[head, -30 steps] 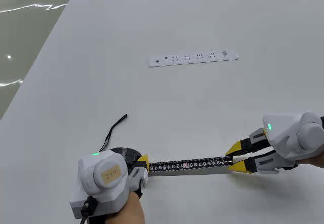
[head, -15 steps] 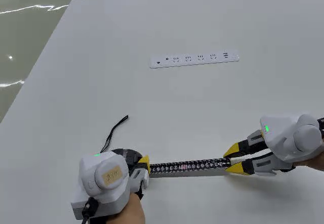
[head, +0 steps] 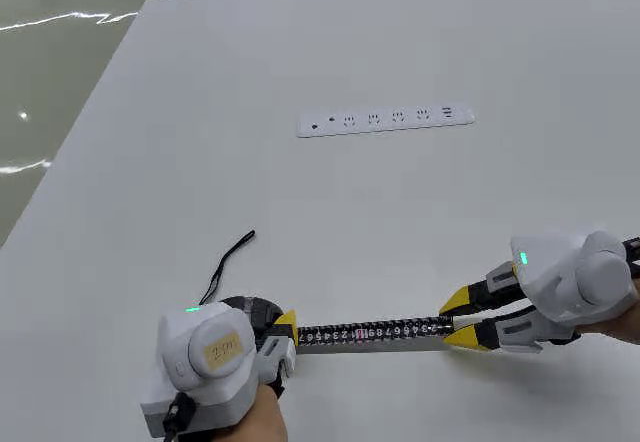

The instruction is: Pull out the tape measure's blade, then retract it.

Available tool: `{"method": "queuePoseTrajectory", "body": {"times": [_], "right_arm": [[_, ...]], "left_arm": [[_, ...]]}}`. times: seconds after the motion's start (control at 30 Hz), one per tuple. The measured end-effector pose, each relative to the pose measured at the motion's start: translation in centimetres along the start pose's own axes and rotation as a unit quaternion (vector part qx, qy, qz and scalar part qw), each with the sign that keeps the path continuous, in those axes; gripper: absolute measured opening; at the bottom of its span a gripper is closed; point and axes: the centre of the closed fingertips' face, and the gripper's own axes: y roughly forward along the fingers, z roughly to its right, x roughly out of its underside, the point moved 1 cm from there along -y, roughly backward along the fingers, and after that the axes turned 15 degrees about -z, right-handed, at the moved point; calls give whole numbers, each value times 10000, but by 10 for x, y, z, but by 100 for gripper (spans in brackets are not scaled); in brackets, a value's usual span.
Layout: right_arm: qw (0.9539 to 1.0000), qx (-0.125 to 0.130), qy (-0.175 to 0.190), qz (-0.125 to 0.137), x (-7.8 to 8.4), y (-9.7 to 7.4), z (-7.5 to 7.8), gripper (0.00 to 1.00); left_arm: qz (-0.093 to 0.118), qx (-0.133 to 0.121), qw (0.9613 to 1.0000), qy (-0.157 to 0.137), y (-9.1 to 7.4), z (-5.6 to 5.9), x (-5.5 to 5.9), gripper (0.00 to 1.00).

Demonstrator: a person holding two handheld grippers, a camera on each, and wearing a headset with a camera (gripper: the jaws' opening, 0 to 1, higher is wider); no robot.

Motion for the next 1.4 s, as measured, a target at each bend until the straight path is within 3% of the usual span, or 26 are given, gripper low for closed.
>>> {"method": "queuePoseTrajectory", "body": {"times": [1.4], "right_arm": [[10000,-17,11,75,-14,6,1,14]], "left_arm": [[-4,-78,9999,117,0,0,-2,55]]}}
